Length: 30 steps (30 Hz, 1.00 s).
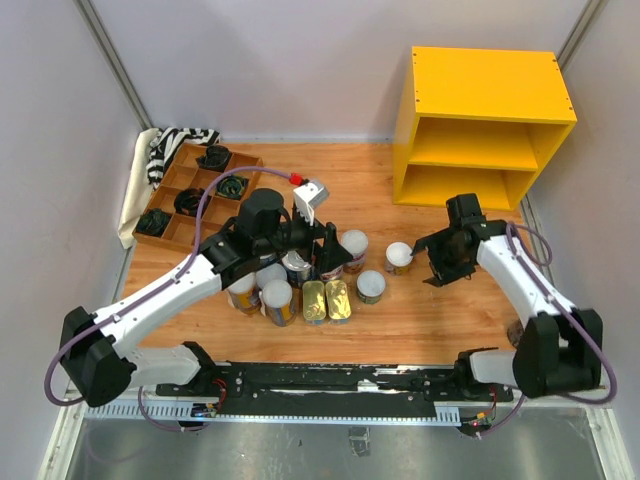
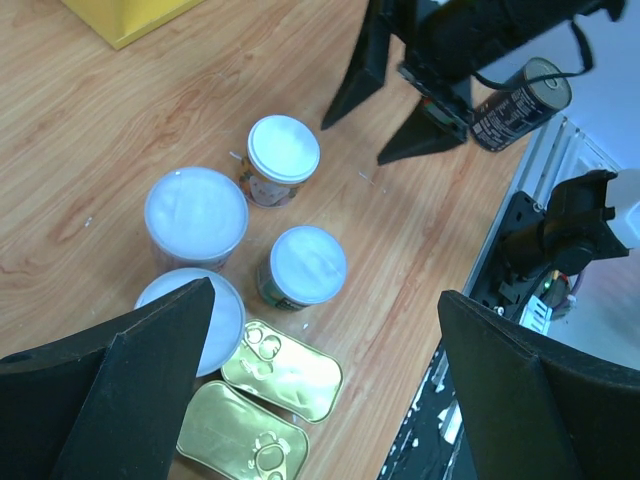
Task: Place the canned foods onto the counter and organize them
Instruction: Move the canned food to the center of the board.
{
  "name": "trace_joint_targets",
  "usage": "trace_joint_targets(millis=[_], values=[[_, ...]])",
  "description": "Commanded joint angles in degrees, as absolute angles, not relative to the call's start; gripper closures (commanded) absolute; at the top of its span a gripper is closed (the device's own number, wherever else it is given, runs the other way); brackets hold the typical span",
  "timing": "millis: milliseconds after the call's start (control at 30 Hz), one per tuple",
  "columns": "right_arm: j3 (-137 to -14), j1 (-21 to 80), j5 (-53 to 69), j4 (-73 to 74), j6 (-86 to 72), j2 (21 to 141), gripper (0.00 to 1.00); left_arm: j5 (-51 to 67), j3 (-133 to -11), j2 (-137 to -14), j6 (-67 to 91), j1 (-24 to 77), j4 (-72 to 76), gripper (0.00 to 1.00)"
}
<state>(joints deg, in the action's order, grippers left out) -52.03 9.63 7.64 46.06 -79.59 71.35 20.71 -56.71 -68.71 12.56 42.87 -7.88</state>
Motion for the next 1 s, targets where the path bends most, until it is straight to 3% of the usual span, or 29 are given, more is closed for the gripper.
trace_joint_targets(millis=[0,367,633,767,967], values=[[-56.9,6.7,6.6,38.6,-74.0,78.7,0.34,21.5,-59.5,-69.6,13.0,42.6,-7.6,0.0],[-59.8,6.2,12.6,28.6,-71.6,96.2,0.62,20.0,-60.7,-71.9,13.5,41.9,-8.7,0.0],[-55.4,14.5,14.5,28.4,-73.6,94.4,0.63,19.8,-60.4,-72.6,14.3,41.6,-8.3,0.0],[-52.3,12.7,11.3,31.5,-71.6,89.6,0.57,20.4,-59.7,-72.6,14.3,41.5,-8.3,0.0],[-63.4,10.5,-9.3,50.8,-62.9,80.8,0.24,22.4,-60.0,-72.3,12.5,41.6,-7.8,0.0]])
